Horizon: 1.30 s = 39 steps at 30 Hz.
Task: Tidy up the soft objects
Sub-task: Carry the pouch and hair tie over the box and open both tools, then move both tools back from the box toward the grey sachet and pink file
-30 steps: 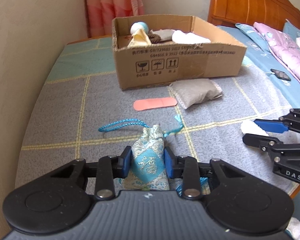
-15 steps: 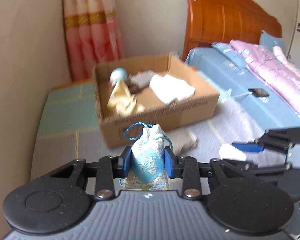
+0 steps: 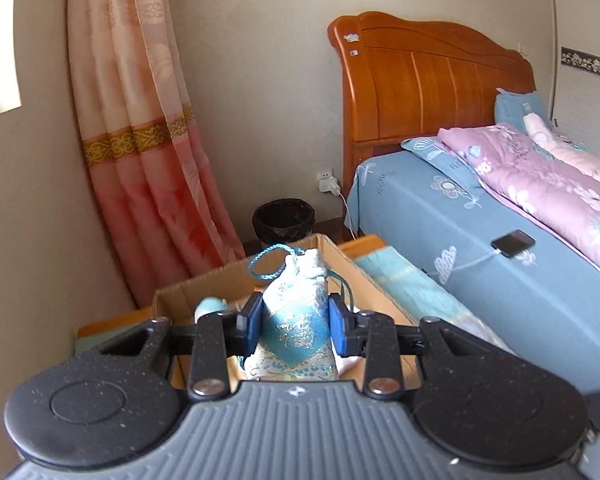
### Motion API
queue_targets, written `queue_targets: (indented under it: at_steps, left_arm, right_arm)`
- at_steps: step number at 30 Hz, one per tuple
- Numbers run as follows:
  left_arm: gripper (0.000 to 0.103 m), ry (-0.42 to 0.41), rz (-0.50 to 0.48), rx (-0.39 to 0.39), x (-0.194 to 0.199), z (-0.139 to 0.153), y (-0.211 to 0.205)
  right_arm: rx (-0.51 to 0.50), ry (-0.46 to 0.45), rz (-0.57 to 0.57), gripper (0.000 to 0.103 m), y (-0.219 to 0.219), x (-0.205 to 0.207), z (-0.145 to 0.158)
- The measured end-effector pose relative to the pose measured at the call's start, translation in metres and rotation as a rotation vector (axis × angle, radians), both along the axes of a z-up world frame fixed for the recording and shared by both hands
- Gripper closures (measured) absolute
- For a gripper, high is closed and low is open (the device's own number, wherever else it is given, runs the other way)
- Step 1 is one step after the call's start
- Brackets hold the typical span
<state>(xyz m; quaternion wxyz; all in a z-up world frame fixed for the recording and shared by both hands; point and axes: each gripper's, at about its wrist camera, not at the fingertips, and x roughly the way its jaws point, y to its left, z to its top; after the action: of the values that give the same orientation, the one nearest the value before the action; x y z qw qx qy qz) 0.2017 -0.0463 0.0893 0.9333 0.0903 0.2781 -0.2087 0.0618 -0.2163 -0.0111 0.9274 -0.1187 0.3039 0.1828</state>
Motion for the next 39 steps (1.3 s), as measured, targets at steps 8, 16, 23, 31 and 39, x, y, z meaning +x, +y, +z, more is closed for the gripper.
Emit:
queue_targets:
  at_steps: [8,16,23,31,39]
  left_arm:
    - [0.004,0.022,0.112,-0.034,0.037,-0.038,-0.001]
    - [0.003,0.014,0.173,0.01,-0.025,-0.058,0.036]
    - [0.001,-0.006,0.283,0.054,-0.086,-0.068,0.067]
    - [0.001,0.058,0.286,0.069,-0.102,-0.086,0.079]
    - [0.001,0.061,0.311,0.035,-0.11,-0.086,0.106]
  right_arm:
    - [-0.007,-0.006,-0.032,0.068,-0.013,0.007,0.003]
    - [-0.025,-0.017,-0.024,0.068,-0.013,0.015,0.008]
    - [-0.052,-0.047,0.013,0.068,0.0,0.023,0.018]
    - [-0.072,-0.101,0.071,0.068,0.027,0.05,0.043]
    - [-0.071,-0.141,0.137,0.068,0.071,0.087,0.066]
